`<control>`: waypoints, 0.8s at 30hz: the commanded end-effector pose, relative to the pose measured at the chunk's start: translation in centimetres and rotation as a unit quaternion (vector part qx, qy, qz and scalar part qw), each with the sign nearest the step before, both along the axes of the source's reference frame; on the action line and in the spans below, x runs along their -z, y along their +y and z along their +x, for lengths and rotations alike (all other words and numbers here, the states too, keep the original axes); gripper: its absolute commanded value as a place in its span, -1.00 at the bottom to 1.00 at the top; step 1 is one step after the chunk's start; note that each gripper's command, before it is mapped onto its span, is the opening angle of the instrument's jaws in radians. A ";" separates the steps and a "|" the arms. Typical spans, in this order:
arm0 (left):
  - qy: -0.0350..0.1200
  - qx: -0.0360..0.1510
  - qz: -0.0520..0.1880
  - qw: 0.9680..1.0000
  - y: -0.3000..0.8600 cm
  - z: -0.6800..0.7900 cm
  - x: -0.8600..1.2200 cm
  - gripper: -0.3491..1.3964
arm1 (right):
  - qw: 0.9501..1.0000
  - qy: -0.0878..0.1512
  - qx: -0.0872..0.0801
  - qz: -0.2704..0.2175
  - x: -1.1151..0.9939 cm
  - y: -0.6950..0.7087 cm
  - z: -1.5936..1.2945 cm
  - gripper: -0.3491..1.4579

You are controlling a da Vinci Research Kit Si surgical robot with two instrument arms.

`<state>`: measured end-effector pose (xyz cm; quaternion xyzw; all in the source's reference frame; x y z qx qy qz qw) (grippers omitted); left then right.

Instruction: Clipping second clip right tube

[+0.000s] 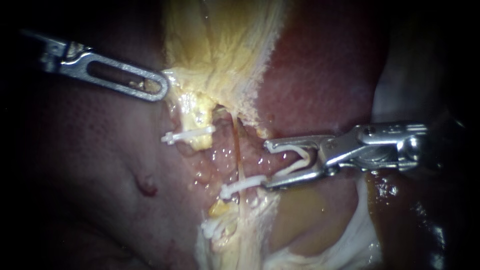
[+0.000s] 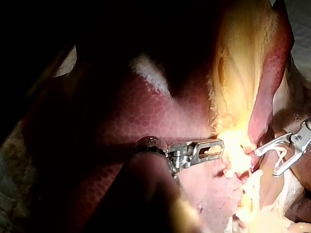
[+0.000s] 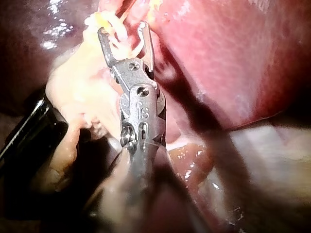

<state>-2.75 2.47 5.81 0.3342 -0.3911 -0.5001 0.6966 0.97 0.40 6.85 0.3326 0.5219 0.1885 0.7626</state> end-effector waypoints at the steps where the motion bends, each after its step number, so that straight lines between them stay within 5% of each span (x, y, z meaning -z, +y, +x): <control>1: 0.001 0.001 -0.001 1.000 0.00 0.00 0.00 -1.00 | 1.000 0.001 -0.001 0.004 -0.02 -0.01 0.01 -0.07; 24: 0.000 -0.001 0.000 1.000 -0.03 -0.05 -0.03 -1.00 | 0.998 0.027 0.010 0.062 -0.32 -0.10 0.44 -0.07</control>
